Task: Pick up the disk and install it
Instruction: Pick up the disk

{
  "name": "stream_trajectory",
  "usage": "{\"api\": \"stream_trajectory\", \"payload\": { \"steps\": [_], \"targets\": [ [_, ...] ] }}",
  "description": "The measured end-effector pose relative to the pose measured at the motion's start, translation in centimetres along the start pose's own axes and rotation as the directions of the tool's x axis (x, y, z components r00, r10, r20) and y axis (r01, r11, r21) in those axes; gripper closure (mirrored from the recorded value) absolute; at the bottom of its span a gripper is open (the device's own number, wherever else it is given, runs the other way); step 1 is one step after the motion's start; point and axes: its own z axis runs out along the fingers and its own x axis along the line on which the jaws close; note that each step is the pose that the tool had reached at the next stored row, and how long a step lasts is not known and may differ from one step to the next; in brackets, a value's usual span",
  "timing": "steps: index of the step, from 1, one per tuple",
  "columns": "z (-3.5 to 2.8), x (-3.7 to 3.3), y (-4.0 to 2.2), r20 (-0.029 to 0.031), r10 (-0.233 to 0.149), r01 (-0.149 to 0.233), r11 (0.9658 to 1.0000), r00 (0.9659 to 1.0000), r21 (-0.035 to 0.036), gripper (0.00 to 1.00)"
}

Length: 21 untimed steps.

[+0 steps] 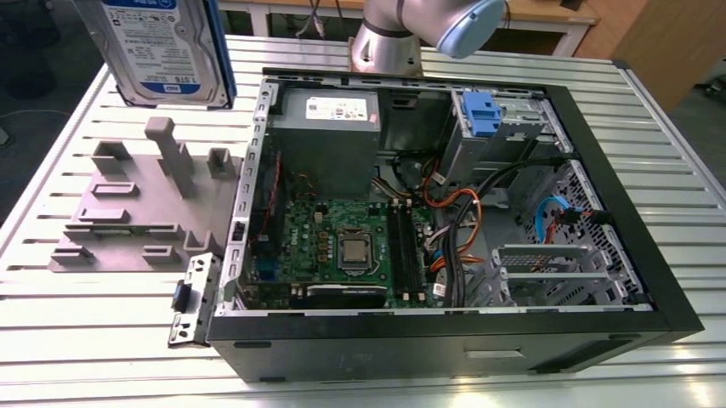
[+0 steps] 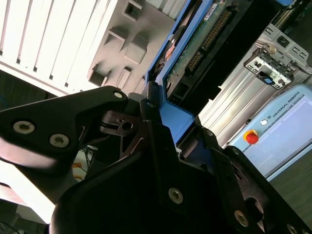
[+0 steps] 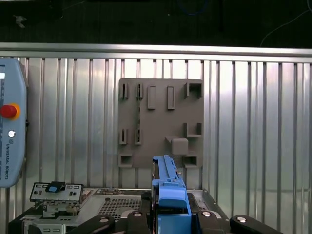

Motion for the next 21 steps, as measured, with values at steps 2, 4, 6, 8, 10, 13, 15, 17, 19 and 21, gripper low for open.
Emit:
{"api": "stream_trajectory", "payload": {
  "steps": [2,4,6,8,10,13,15,17,19,21],
  "targets": [
    [0.07,0.12,-0.02,-0.001,0.0,0.0,1.0,1.0,0.0014,0.63],
    [0.15,0.32,-0.03,-0.0017,0.0,0.0,1.0,1.0,0.0027,0.63],
    [0.22,0.51,-0.11,-0.0026,0.0,0.0,1.0,1.0,0.0032,0.63],
    [0.26,0.61,-0.38,-0.0039,0.0,0.0,1.0,1.0,0.0031,0.63],
    [0.32,0.68,-0.78,-0.0051,0.0,0.0,1.0,1.0,0.0031,0.63],
    [0.41,0.71,-1.36,-0.0065,0.0,0.0,1.0,1.0,0.003,0.63],
    [0.46,0.72,-1.74,-0.0071,0.0,0.0,1.0,1.0,0.0031,0.63],
    [0.5,0.73,-1.92,-0.0076,0.0,0.0,1.0,1.0,0.0031,0.63],
    [0.51,0.73,-1.94,-0.0076,0.0,0.0,1.0,1.0,0.0032,0.63],
    [0.51,0.73,-1.98,-0.0077,0.0,0.0,1.0,1.0,0.0031,0.63]
  ]
}}
